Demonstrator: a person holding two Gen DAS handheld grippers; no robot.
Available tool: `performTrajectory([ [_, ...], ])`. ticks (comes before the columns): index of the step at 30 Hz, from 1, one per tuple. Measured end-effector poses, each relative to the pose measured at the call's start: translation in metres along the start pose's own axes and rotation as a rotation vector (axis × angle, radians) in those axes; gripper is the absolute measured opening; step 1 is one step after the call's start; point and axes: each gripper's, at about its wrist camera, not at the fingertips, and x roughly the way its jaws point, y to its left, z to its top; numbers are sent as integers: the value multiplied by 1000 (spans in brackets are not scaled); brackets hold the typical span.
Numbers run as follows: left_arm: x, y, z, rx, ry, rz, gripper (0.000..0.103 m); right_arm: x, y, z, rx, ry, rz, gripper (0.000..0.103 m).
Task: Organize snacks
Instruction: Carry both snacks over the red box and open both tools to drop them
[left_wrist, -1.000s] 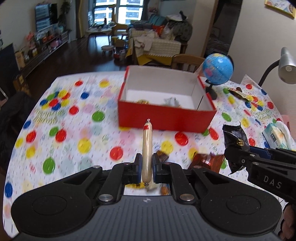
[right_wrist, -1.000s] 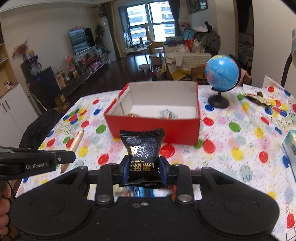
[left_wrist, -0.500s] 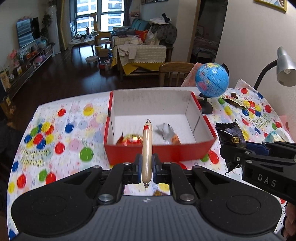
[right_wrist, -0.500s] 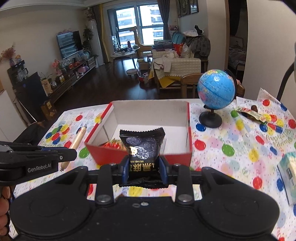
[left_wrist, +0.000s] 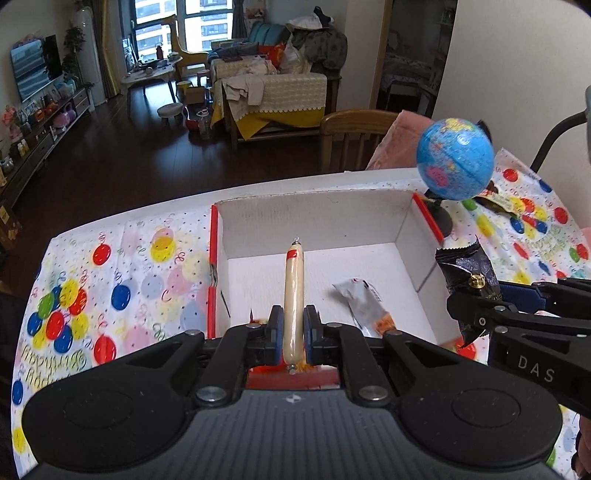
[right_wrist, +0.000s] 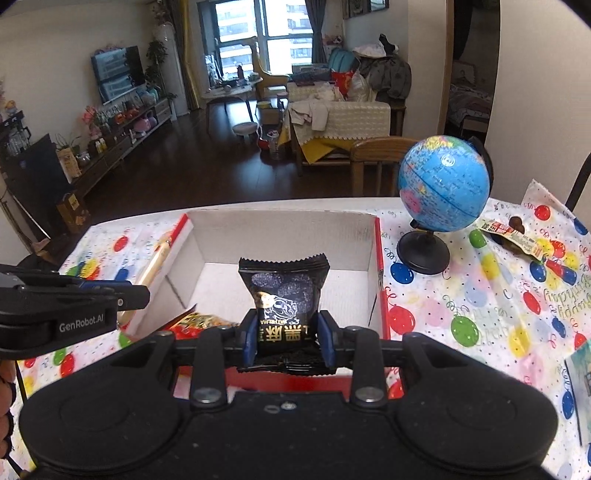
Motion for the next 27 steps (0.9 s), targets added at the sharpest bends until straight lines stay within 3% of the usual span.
performTrajectory([
  [15, 93, 15, 15, 20, 112, 21, 11, 89, -14, -1, 13, 128, -67, 32],
  [27, 125, 25, 12, 5, 186, 13, 11, 108, -15, -11, 25, 186, -72, 34],
])
